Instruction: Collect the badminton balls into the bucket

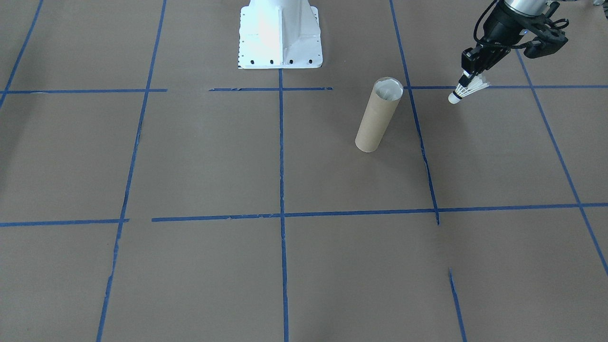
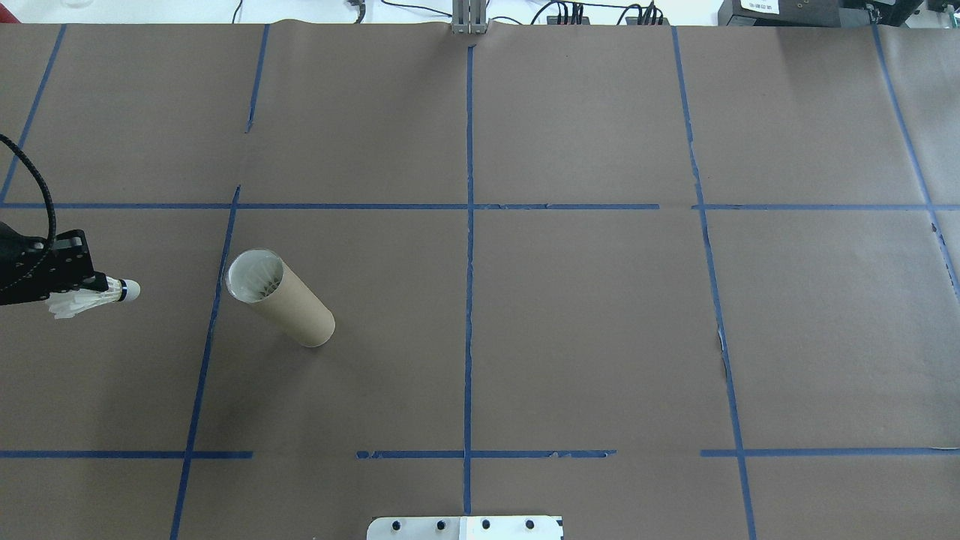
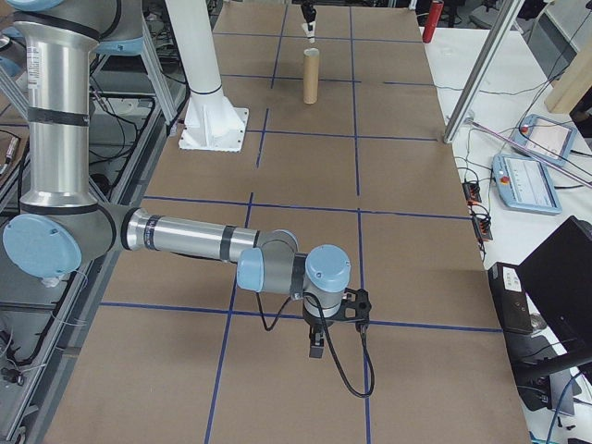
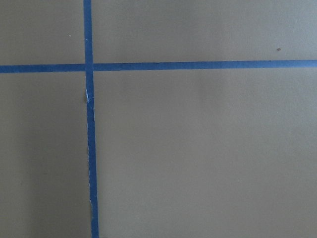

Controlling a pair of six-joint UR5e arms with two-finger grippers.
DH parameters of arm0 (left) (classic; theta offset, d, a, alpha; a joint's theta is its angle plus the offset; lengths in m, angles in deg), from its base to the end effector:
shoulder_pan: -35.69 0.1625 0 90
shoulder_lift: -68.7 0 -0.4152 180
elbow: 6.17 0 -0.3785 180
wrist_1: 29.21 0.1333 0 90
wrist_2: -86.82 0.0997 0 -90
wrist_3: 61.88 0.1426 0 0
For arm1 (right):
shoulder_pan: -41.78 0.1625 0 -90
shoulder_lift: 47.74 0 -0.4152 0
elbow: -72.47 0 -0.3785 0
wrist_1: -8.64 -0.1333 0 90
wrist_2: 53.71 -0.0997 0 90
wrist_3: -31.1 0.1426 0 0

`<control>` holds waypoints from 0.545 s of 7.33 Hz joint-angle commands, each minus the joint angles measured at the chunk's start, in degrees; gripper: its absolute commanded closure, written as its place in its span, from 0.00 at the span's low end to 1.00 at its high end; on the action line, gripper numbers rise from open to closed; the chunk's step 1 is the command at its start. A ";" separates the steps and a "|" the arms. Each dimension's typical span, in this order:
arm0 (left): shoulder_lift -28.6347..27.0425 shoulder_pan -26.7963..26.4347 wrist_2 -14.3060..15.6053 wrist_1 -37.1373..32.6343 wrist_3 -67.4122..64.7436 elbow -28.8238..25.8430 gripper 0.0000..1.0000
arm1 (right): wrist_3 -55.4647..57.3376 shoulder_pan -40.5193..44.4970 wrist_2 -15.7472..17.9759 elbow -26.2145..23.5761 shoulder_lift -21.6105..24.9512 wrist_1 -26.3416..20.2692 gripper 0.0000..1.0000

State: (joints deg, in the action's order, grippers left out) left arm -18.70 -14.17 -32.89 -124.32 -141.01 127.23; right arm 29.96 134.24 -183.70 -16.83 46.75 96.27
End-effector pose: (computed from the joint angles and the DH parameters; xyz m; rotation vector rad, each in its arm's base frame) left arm 0.2268 -0.3660 0.3445 -0.0274 0.9291 -0.4237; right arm 0.0604 -0.4365 0.7247 -0.0253 -0.6990 0.0393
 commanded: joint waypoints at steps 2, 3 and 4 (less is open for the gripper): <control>-30.36 0.38 1.48 43.91 6.26 0.82 1.00 | 0.00 0.00 0.00 0.00 0.00 0.00 0.00; -35.42 1.68 1.75 50.48 6.27 0.47 1.00 | 0.00 0.00 0.00 0.00 0.00 0.00 0.00; -39.56 3.26 1.84 54.20 6.10 -2.76 1.00 | 0.00 0.00 0.00 0.00 0.00 0.00 0.00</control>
State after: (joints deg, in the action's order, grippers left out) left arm -51.67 -12.56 -31.33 -77.55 -135.03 127.05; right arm 29.96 134.24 -183.70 -16.83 46.75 96.26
